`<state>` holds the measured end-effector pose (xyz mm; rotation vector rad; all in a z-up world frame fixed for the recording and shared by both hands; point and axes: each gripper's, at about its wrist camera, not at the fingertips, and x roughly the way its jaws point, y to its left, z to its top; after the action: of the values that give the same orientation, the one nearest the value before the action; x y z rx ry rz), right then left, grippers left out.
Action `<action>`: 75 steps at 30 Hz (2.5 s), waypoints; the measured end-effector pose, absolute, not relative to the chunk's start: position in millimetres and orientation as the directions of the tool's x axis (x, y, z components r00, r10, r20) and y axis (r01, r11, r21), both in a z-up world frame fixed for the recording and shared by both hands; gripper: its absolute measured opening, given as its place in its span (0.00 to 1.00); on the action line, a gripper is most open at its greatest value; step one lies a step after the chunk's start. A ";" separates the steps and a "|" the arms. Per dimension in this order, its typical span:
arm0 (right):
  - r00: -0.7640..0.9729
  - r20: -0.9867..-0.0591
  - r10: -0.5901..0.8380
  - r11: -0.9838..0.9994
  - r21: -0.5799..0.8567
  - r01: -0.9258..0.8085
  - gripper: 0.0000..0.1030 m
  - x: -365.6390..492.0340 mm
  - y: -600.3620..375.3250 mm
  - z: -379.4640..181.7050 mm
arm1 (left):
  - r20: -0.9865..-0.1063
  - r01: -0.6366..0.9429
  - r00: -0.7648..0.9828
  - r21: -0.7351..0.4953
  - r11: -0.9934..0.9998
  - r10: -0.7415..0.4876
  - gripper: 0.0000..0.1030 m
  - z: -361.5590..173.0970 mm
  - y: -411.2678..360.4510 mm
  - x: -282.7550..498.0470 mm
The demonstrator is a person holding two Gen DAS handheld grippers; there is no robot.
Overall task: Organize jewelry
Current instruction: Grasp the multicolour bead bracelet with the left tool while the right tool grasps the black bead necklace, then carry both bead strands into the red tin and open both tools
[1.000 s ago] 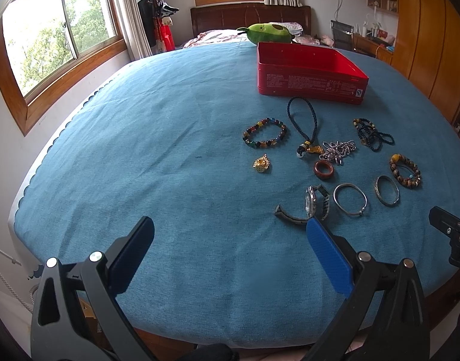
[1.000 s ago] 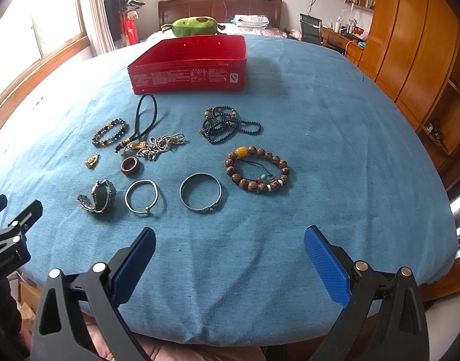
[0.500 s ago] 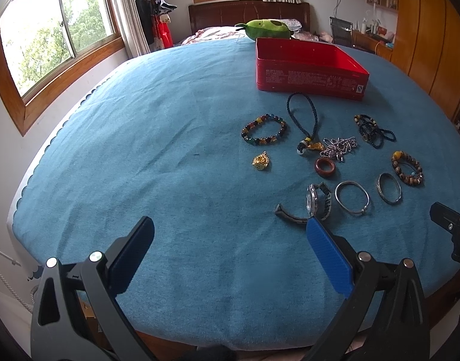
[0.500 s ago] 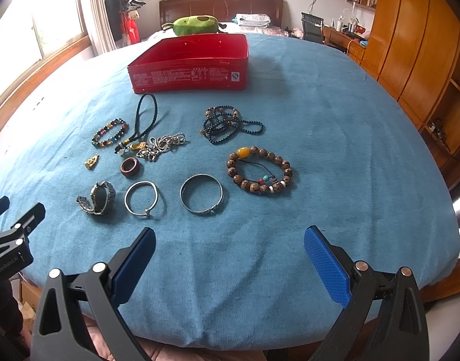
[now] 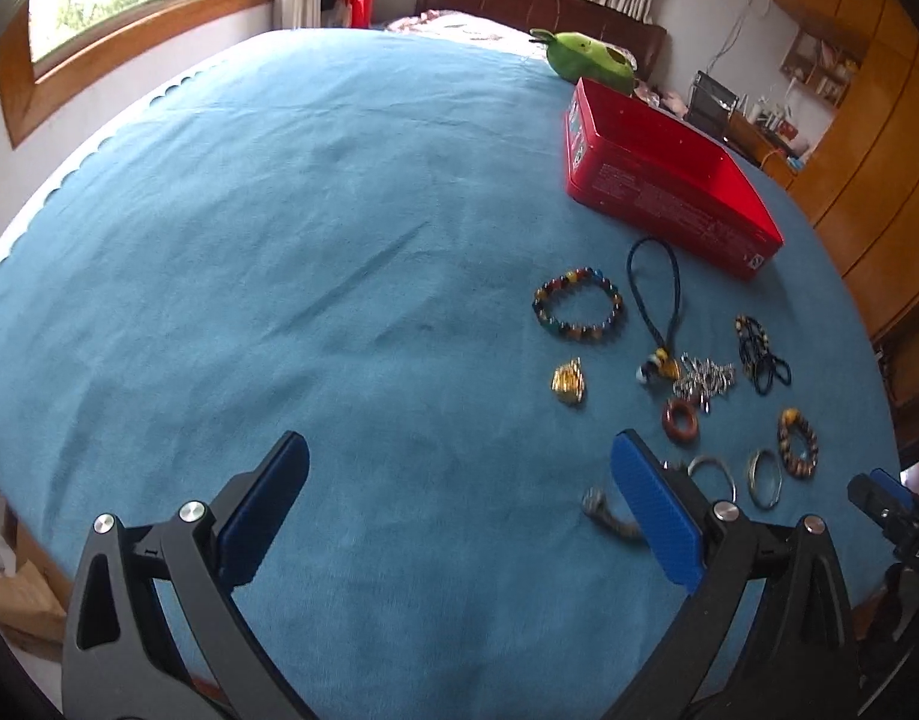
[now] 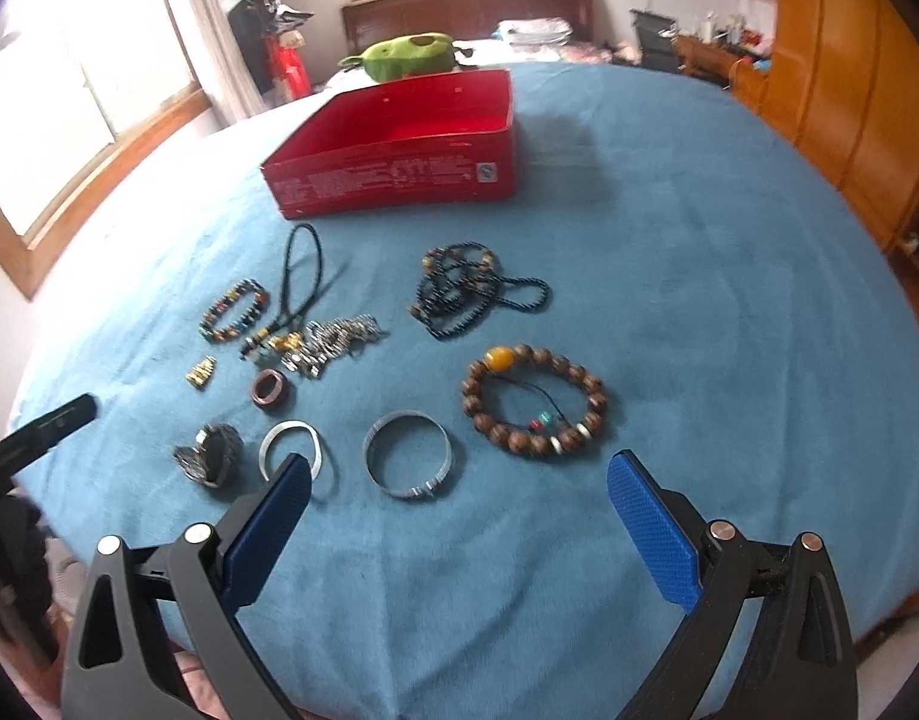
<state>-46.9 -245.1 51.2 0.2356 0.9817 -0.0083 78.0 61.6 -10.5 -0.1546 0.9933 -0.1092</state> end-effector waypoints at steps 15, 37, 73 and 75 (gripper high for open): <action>0.444 -0.862 0.245 0.947 0.311 0.082 0.82 70.2 -288.9 25.7 | -0.912 0.240 0.350 -0.132 0.962 -0.212 0.68 -41.8 0.2 200.0; 0.328 -0.914 0.240 0.958 0.278 0.073 0.82 120.2 -280.3 -0.5 | -0.939 0.380 0.269 -0.101 0.920 -0.214 0.07 -66.0 -62.6 246.2; 0.442 -0.836 0.327 0.931 0.364 0.000 0.10 110.9 -276.2 43.5 | -0.849 0.368 0.385 -0.219 0.904 -0.363 0.06 -1.1 -21.1 194.4; 0.464 -0.822 0.330 0.930 0.368 -0.009 0.10 104.8 -281.2 57.5 | -0.838 0.372 0.399 -0.222 0.901 -0.371 0.06 7.1 -20.3 192.6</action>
<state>104.8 -281.2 57.5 0.3337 1.0730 0.2134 192.6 -20.3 7.1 0.0006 1.0603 -0.4704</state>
